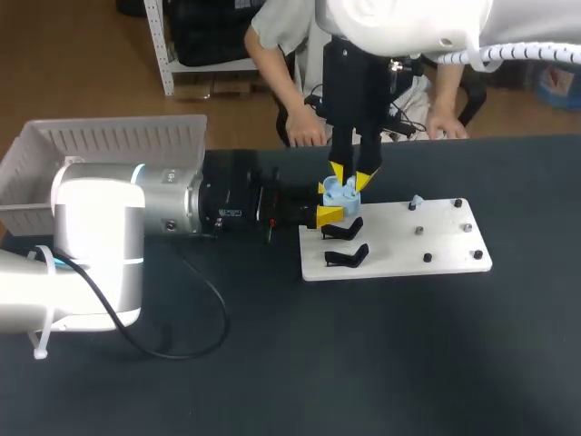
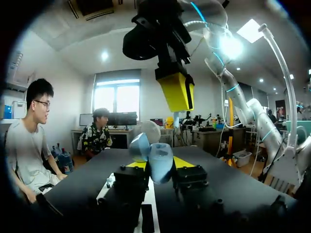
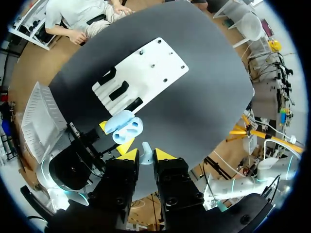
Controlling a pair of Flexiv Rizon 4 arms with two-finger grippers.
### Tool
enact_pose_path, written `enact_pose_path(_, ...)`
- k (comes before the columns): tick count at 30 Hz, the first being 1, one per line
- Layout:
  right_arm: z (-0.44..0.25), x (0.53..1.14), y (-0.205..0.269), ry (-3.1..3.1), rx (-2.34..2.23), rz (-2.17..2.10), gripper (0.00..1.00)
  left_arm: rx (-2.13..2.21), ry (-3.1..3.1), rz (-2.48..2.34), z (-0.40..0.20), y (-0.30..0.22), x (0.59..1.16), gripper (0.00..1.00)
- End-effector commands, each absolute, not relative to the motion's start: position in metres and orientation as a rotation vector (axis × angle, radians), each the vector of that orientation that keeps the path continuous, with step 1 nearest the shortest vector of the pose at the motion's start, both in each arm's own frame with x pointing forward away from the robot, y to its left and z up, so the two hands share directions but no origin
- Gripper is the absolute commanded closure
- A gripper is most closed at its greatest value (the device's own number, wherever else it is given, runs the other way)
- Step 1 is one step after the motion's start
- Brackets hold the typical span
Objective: Pick up each earbud case from the left stands, insert the matching earbuds, close the lid, and place the case in the box.
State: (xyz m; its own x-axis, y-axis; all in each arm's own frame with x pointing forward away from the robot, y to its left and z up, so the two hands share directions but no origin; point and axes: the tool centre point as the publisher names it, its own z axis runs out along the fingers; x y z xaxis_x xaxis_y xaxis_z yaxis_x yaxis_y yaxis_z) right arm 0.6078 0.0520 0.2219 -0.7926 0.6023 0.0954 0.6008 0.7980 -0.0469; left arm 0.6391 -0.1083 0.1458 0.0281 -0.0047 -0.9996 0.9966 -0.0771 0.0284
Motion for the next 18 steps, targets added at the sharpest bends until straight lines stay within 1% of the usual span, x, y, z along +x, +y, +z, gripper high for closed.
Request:
enact_pose_path(1,0.221,0.611,0.055,-2.884,-0.961,0.019,1.0,1.271,1.146,-1.241,0.145,-0.109,0.638,1.0)
enact_pose_path(18,0.213,0.621,0.056,-2.875,-0.944,0.069,1.0,1.271,1.146,-1.241,0.145,-0.109,0.638,1.0)
